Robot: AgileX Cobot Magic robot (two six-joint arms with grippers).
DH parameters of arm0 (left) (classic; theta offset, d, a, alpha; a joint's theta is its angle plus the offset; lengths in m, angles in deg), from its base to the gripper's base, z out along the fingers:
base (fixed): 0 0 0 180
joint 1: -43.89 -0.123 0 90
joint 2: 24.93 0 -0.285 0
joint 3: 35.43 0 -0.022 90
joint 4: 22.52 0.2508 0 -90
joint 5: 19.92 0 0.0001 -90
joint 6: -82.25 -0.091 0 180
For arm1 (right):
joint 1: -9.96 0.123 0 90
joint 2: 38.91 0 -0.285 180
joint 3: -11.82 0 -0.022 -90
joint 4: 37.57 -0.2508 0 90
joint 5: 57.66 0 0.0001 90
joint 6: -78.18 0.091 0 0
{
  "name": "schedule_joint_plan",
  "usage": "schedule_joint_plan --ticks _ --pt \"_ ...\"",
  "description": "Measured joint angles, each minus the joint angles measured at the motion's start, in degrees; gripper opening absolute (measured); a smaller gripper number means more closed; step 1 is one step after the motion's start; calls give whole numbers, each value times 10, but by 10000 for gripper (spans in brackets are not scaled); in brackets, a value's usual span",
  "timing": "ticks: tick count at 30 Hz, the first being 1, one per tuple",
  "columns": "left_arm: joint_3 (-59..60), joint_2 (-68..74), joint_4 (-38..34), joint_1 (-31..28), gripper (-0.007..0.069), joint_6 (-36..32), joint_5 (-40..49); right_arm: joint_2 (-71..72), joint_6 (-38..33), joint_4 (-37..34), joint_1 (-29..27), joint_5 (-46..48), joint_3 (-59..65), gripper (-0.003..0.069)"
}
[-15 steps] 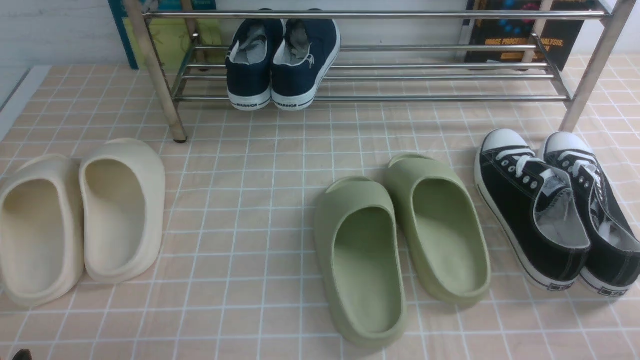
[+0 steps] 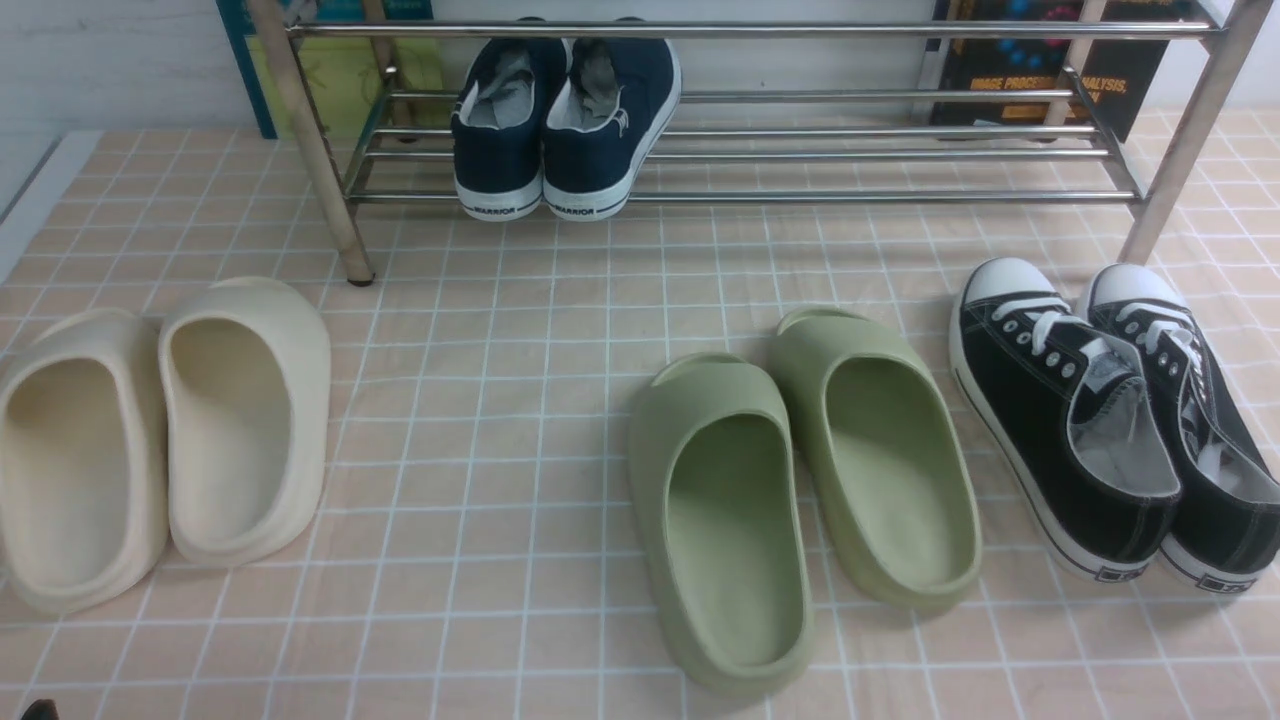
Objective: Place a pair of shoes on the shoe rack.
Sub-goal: Use the right arm to grab the shoe closest to it
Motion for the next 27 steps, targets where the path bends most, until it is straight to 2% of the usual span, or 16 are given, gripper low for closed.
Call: schedule_joint_plan --ticks 27 --pt "0 0 8 0 237 0 1 0 0 0 0 0 0 239"
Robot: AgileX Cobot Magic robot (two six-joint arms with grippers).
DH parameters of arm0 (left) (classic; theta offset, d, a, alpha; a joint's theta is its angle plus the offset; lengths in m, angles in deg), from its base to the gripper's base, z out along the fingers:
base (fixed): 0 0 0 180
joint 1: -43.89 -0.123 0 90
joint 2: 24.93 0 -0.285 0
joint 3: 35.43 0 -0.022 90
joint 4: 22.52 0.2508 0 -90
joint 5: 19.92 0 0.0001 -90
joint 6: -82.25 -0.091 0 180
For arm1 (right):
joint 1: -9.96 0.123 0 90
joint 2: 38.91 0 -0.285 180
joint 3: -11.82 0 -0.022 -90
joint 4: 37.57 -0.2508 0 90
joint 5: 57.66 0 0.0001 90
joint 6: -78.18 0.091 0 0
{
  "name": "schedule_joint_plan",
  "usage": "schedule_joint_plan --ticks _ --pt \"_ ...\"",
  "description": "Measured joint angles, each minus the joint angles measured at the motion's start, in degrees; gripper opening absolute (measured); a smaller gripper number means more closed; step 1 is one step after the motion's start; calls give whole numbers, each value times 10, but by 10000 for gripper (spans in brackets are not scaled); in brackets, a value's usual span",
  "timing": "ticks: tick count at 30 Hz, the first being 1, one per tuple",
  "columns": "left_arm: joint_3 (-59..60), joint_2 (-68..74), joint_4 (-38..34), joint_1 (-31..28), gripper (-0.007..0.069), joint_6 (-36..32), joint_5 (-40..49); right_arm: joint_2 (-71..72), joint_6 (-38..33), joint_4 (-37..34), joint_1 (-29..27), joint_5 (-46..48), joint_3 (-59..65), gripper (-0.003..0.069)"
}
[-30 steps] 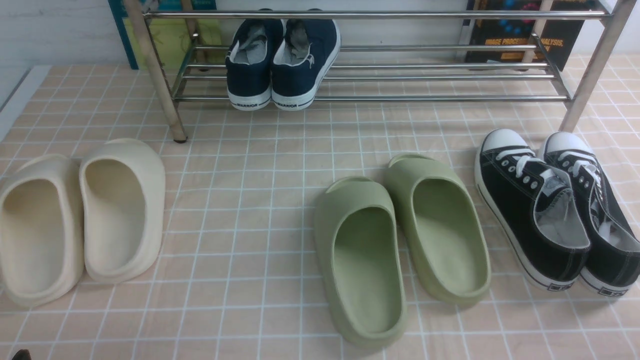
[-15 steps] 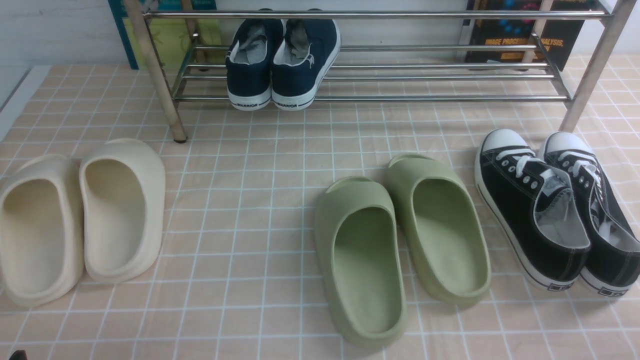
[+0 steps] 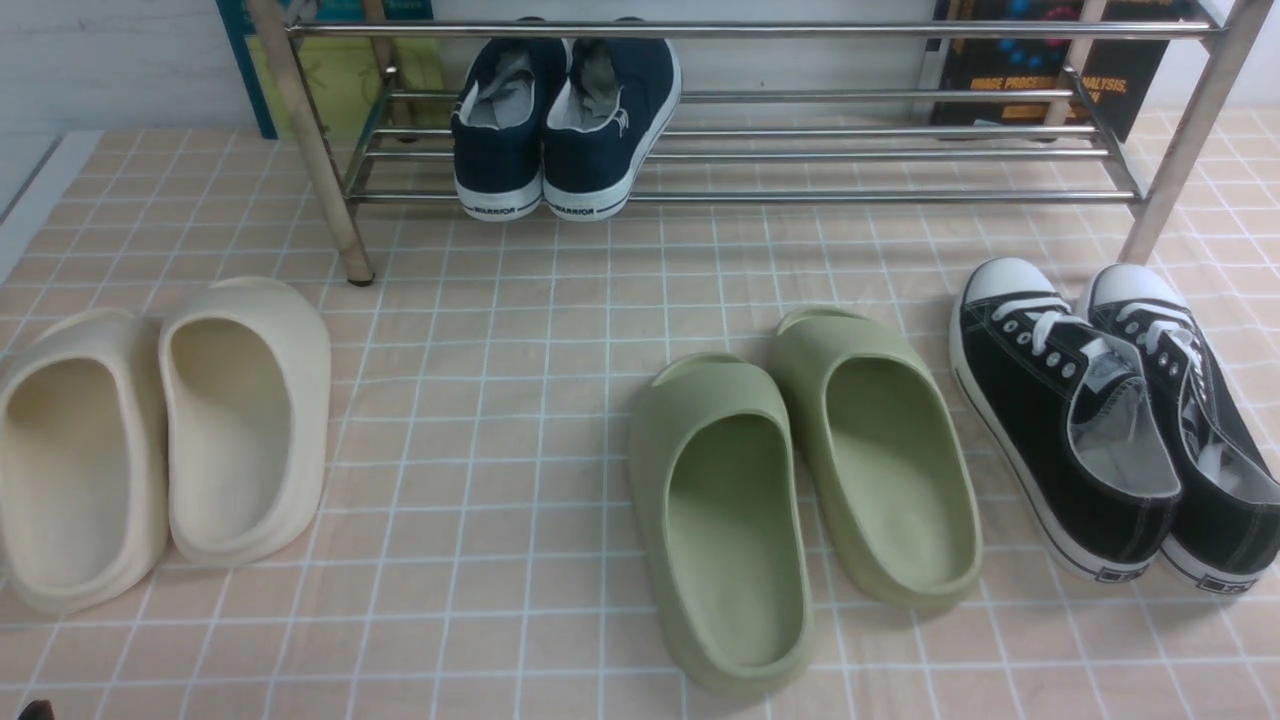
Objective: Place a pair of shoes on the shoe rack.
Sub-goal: Use the right arm to grab the shoe closest to it
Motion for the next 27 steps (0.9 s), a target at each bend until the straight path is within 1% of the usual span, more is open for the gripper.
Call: schedule_joint_plan --ticks 16,21,23,24,26,27 --pt "0 0 0 0 237 0 0 0 0 11 0 0 0 239" --pt "0 0 0 0 239 0 0 0 0 -8 0 0 0 239" --pt "0 0 0 0 239 0 0 0 0 -54 0 -2 0 239" --pt "0 0 0 0 239 0 0 0 0 -65 0 -3 0 239" --pt "0 0 0 0 239 0 0 0 2 -148 0 -4 0 239" --pt "0 0 0 0 239 0 0 0 4 -172 0 -4 1 239"
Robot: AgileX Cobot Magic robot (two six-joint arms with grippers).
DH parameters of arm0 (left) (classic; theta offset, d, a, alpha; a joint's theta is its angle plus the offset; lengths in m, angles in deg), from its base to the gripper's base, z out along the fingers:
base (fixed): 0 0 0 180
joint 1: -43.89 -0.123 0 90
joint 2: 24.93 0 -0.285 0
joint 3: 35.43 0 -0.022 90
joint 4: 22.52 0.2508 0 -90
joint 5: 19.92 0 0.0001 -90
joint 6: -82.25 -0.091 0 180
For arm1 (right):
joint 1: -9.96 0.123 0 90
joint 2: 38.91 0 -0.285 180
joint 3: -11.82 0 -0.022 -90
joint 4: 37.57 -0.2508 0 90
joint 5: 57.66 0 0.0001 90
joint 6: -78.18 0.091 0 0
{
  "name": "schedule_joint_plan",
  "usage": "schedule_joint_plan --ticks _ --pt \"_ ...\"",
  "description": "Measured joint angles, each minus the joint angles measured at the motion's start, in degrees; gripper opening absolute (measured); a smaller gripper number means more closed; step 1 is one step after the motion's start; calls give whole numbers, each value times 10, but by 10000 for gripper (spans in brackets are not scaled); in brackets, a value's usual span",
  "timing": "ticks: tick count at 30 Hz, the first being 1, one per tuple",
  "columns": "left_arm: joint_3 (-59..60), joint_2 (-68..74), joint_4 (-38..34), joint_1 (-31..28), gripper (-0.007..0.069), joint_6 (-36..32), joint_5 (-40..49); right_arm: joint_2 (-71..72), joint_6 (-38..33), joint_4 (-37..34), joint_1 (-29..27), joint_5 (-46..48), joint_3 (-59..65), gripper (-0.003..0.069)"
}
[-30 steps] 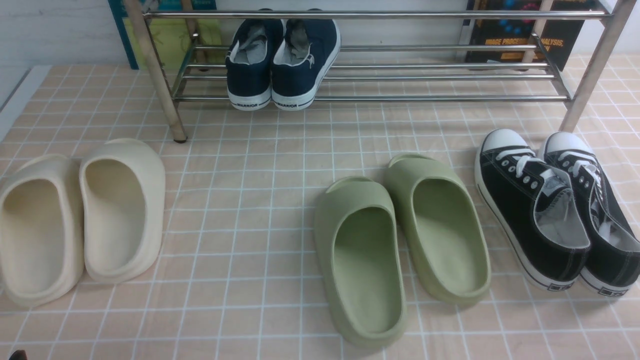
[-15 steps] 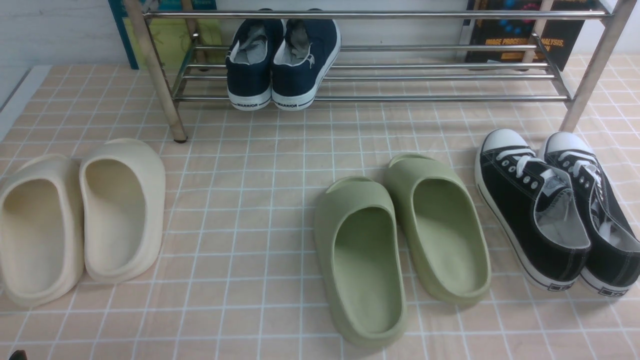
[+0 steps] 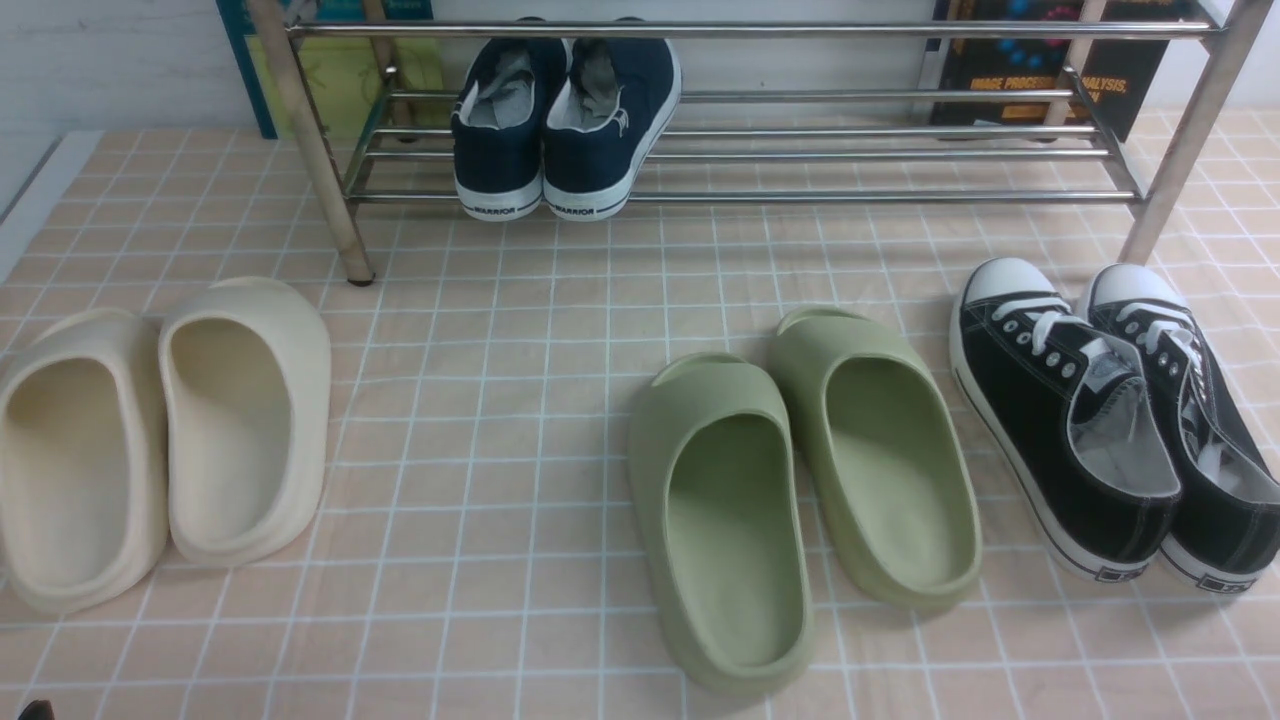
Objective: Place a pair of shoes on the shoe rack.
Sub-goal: Use the right arm to grab the shoe closest to it
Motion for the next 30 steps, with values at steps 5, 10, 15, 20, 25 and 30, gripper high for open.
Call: schedule_joint_plan --ticks 5,10,15,20,25,30 --pt "0 0 0 0 239 0 0 0 66 -234 0 1 3 239" --pt "0 0 0 0 239 0 0 0 83 -357 0 -2 3 239" --pt "0 0 0 0 239 0 0 0 71 -362 0 -40 3 239" --pt "0 0 0 0 239 0 0 0 0 -357 0 -46 2 237" --pt "0 0 0 0 239 0 0 -13 -146 -342 0 -40 -88 85" --pt "0 0 0 0 239 0 0 -131 -265 -271 0 -10 -216 -18"
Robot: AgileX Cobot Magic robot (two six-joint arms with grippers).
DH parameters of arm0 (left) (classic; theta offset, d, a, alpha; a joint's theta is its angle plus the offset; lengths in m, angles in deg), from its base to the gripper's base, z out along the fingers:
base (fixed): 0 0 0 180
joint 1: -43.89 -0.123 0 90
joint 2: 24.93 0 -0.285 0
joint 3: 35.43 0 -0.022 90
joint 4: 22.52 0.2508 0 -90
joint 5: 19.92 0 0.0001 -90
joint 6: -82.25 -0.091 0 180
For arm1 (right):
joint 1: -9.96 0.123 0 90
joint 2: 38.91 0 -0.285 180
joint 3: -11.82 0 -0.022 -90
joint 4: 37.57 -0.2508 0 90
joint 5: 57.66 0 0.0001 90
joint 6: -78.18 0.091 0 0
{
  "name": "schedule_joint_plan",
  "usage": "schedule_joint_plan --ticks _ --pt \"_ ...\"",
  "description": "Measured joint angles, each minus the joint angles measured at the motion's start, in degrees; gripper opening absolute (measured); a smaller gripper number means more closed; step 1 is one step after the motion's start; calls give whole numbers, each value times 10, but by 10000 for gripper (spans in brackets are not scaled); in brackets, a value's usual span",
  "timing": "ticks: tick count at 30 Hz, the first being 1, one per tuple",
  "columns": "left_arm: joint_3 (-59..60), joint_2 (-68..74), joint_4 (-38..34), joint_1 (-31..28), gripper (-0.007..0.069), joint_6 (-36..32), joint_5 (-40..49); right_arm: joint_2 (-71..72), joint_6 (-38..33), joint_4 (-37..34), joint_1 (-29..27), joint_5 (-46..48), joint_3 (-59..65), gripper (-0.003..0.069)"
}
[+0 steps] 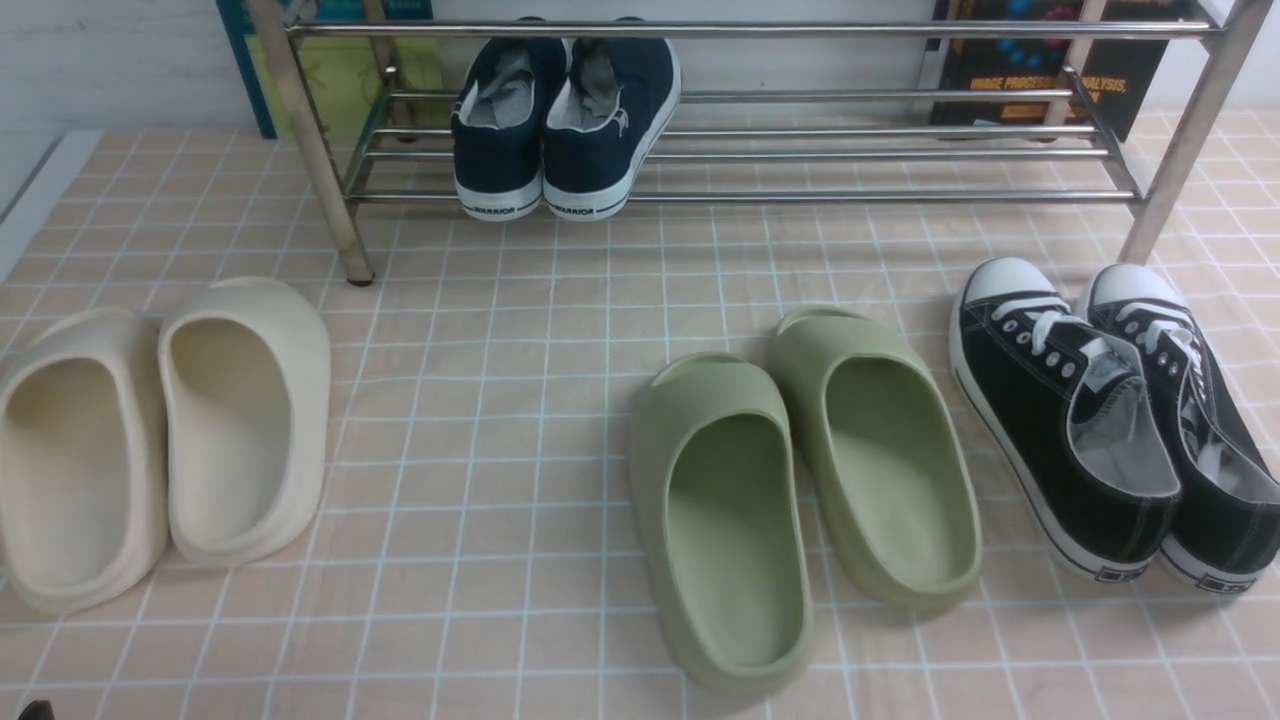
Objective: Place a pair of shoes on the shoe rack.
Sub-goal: Use the right arm to grab the shoe closest to it
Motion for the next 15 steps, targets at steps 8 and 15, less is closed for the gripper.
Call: schedule_joint_plan --ticks 8,15 --pt "0 0 0 0 239 0 0 -289 -59 157 0 232 -228 -19" --pt "0 0 0 0 239 0 0 -497 -61 175 0 358 -356 -17"
